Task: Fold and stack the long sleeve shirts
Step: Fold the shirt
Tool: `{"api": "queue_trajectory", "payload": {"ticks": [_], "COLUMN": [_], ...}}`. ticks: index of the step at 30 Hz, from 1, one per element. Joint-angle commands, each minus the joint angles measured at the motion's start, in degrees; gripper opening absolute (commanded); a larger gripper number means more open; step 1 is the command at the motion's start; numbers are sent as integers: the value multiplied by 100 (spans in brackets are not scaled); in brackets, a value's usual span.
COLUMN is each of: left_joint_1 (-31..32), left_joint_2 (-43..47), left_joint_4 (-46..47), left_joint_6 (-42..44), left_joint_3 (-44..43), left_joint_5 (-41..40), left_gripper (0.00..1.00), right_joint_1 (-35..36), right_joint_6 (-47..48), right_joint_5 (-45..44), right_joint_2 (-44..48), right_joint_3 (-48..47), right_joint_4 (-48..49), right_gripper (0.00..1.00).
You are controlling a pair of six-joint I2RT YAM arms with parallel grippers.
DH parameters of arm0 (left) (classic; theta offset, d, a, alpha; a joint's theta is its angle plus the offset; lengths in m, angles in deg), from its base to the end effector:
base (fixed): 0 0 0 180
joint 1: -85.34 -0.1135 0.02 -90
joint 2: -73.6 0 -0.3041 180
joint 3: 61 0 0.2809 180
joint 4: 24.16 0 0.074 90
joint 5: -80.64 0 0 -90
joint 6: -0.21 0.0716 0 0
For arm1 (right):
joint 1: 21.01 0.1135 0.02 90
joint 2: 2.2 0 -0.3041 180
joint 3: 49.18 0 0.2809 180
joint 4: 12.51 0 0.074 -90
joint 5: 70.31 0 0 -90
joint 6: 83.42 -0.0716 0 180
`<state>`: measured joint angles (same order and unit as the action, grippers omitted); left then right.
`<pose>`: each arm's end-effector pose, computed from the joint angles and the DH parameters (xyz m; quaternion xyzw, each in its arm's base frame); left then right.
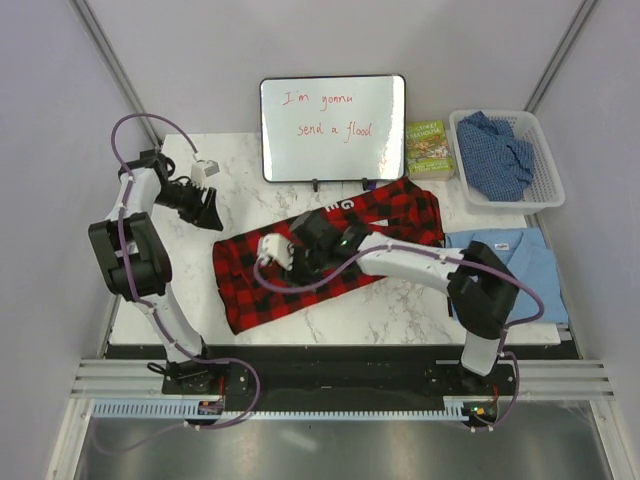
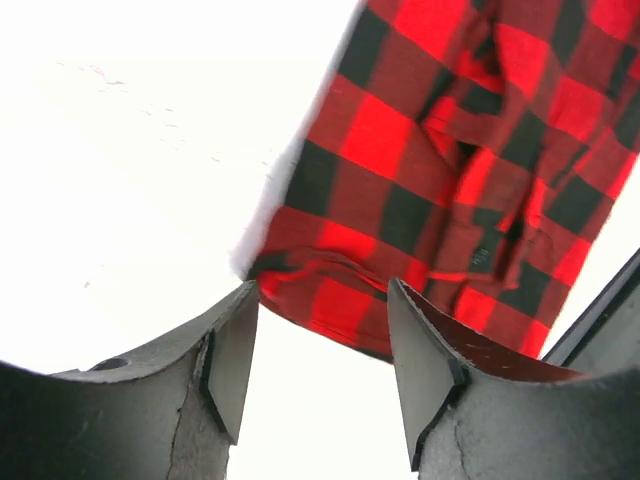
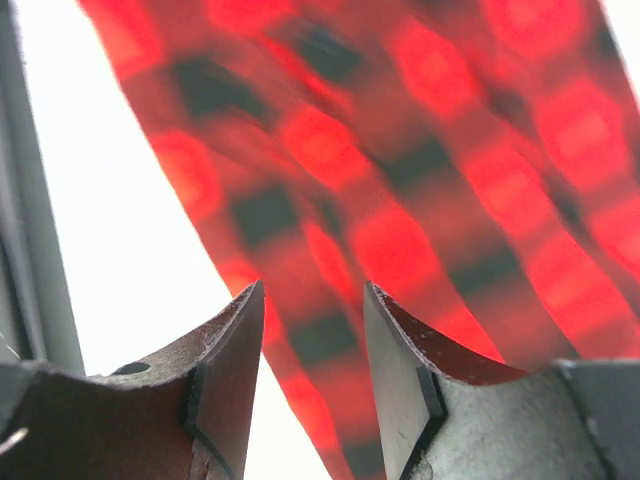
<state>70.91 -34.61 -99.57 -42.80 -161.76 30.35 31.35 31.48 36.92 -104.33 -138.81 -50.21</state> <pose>0.4081 0.0578 0.2379 0.2835 0.8952 -0.2615 0.2235 0.2576 0.3687 0.2406 -0.6202 0.6944 0.2167 0.2935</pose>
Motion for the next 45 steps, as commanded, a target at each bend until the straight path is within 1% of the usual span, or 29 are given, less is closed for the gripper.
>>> {"api": "queue_trajectory", "payload": {"ticks": [1, 5, 7, 11, 20, 24, 30, 32, 33, 34, 35, 36, 37, 39, 41, 42, 43, 44, 45], "left_joint_1": [-85, -112, -103, -112, -103, -77, -68, -68, -59, -51, -33, -24, -15, 11, 20, 29, 37, 37, 55], "left_joint_2": [-806, -1168, -1273, -1361, -1405, -1423, -1370, -1291, -1265, -1239, -1186, -1142, -1098, -1001, -957, -905, -870, -826, -773], "left_joint_4": [-153, -66, -4, 84, 93, 93, 102, 111, 111, 119, 111, 111, 128, 128, 137, 180, 190, 224, 251], "left_joint_6": [-295, -400, -462, -479, -216, -154, 12, 100, 118, 144, 197, 250, 285, 338, 364, 382, 382, 382, 373], "left_joint_3": [-674, -1036, -1037, -888, -510, -343, 0, 62, 114, 132, 158, 237, 281, 386, 448, 501, 536, 571, 607], "left_joint_5": [56, -41, -50, -94, -253, -209, -261, -235, -209, -200, -200, -191, -200, -182, -200, -200, -200, -209, -226], "left_gripper": [63, 65, 68, 69, 69, 67, 54, 51, 47, 44, 42, 37, 35, 31, 30, 26, 25, 24, 20], "right_joint_1": [968, 1373, 1549, 1856, 1962, 2015, 2068, 2059, 2068, 2050, 2024, 2007, 1998, 1954, 1901, 1901, 1892, 1883, 1883], "right_joint_6": [348, 392, 375, 260, 269, 322, 322, 348, 366, 392, 392, 392, 384, 383, 383, 375, 375, 366, 366], "right_joint_5": [-290, -422, -484, -589, -686, -678, -695, -730, -739, -739, -730, -722, -721, -721, -721, -721, -721, -721, -730], "right_joint_2": [-833, -1204, -1353, -1485, -1890, -1934, -2021, -2022, -2039, -2039, -2039, -2048, -2039, -2048, -2048, -2031, -2031, -2022, -1996], "right_joint_3": [-301, -584, -655, -716, -884, -927, -893, -849, -814, -805, -796, -813, -796, -822, -831, -840, -840, -848, -840], "right_joint_4": [682, 945, 1104, 1288, 1570, 1587, 1622, 1675, 1701, 1710, 1719, 1719, 1737, 1737, 1737, 1754, 1763, 1763, 1763], "right_gripper": [53, 57, 57, 57, 52, 51, 45, 41, 40, 36, 34, 31, 27, 22, 12, 6, 0, 0, 0]}}
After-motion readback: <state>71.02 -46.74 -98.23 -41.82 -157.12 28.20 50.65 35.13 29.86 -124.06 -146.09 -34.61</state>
